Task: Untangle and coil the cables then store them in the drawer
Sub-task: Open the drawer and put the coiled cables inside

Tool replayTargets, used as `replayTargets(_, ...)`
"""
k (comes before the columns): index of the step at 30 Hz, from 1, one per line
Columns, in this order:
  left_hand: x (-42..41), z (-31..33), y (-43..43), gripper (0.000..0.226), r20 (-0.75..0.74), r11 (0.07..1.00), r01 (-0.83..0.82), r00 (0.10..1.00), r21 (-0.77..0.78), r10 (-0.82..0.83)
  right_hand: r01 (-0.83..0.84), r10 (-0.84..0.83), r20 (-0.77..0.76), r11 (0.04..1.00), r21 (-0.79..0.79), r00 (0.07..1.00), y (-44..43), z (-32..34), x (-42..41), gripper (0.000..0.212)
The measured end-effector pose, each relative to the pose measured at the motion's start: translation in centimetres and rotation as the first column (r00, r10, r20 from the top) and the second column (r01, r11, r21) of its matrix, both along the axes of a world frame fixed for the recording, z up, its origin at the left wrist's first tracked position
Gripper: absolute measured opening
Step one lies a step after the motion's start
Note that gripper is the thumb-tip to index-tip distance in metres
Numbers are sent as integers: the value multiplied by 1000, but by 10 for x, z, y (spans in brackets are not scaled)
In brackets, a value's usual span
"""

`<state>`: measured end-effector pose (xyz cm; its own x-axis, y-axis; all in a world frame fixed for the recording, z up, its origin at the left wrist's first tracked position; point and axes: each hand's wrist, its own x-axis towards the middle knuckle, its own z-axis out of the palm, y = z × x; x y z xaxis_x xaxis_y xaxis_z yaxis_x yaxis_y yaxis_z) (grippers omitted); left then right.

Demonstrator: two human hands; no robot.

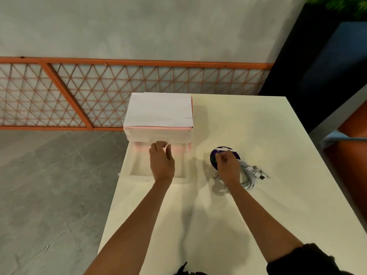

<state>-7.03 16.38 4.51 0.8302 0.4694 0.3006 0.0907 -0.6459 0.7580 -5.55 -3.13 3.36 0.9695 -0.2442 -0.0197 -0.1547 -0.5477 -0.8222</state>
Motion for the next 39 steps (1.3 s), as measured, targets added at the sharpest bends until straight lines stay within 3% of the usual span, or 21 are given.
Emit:
replayTargets(3,12,5,-47,15,-48,987,139,989,-80,-143,49,-50,-13,994,-100,999,-40,-1,16,16)
replayTargets(6,22,-2,-89,21,-245,958,256,928,-129,-281,-23,-14,-128,959,-284,992,-79,-3,29,25)
replayTargets(10,29,-20,-133,47,-593,921,348,709,-177,-382,-275,93,-416,873,-402,904,-117,-8,34,48)
replayTargets(12,28,-26,-151,62,-679,916,360,629,-178,-379,-332,118,-469,852,-404,875,-130,-13,35,52)
replayTargets(16,28,-34,-168,77,-728,917,357,580,-177,-366,-321,156,-479,903,-284,864,-140,-20,34,50)
replayTargets(21,27,-34,-172,67,-735,919,334,566,-210,-373,-347,173,-530,904,-248,830,-141,-28,32,49)
replayTargets(26,24,-17,-172,45,-633,897,375,642,-233,-432,-292,183,-473,942,-168,862,-138,-26,36,46)
replayTargets(33,28,14,-127,47,-541,932,261,760,-252,-359,-241,214,-322,969,-46,922,-99,6,47,44)
replayTargets(39,30,29,-50,42,-523,939,172,793,-297,-311,-270,260,-297,963,8,919,-31,32,43,45)
